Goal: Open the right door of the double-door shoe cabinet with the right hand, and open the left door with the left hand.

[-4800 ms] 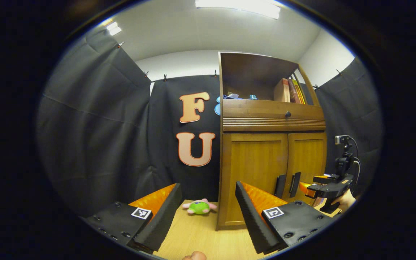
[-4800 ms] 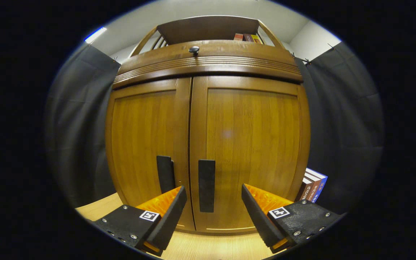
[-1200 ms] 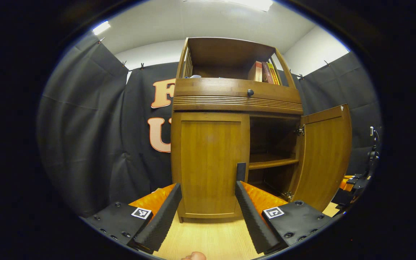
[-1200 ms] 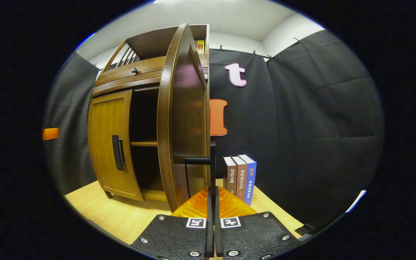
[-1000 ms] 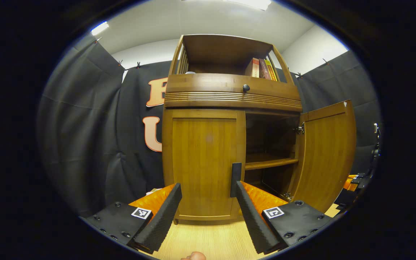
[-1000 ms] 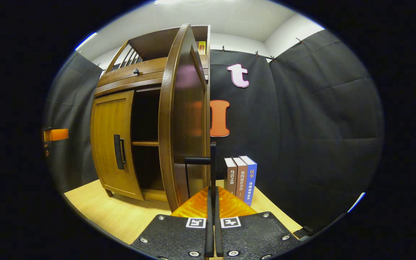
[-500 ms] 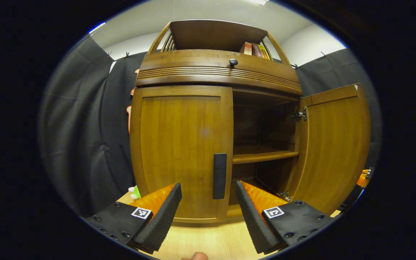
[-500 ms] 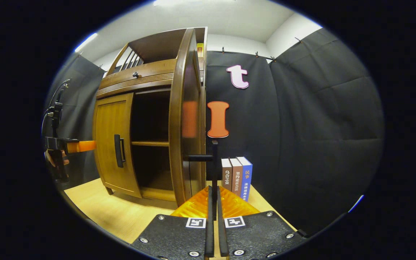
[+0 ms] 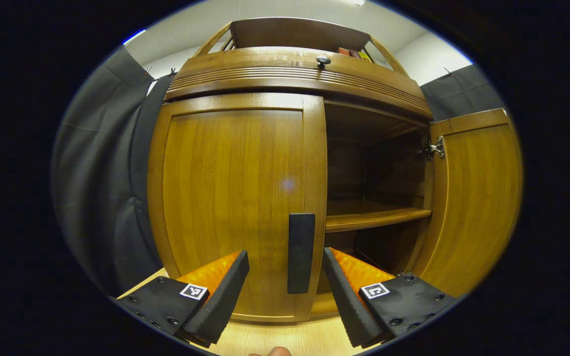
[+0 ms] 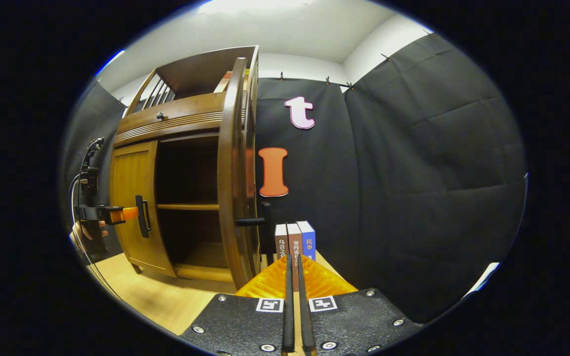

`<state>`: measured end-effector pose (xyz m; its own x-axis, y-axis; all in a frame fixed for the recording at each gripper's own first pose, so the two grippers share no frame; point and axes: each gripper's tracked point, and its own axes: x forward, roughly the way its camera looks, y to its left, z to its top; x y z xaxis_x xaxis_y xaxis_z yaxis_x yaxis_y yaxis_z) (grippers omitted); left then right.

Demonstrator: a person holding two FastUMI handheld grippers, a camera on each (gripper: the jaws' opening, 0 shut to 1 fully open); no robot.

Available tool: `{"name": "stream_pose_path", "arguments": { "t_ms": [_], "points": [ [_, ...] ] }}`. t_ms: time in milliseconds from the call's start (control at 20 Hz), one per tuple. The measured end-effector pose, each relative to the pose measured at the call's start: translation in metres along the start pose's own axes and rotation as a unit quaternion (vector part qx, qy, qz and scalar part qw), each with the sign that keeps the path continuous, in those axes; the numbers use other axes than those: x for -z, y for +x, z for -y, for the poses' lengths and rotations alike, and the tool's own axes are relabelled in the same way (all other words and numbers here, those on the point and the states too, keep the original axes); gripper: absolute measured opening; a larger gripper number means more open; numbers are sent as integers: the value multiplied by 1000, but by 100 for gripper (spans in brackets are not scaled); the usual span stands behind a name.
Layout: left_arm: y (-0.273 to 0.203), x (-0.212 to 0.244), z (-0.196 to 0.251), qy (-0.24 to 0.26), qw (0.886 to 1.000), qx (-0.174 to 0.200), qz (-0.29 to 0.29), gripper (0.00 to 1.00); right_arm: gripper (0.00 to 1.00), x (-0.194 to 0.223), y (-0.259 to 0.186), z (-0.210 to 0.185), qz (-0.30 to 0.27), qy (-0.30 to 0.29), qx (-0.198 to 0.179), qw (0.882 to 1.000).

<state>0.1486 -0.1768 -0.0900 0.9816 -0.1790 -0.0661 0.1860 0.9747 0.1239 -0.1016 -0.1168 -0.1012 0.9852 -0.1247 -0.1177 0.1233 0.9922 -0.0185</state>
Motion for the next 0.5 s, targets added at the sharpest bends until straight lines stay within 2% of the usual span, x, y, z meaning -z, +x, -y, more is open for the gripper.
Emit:
{"name": "stream_pose_path", "arguments": {
  "t_ms": [150,300,500],
  "points": [
    [19,7,3,3,1000,2,-8,95,9,-2,-1,7,1,-5,12,1000],
    [32,17,8,6,1000,7,-20,95,26,-2,2,13,1,-6,25,1000],
    [42,18,12,4,1000,8,-17,95,70,-5,0,23,10,0,43,999]
  ]
}}
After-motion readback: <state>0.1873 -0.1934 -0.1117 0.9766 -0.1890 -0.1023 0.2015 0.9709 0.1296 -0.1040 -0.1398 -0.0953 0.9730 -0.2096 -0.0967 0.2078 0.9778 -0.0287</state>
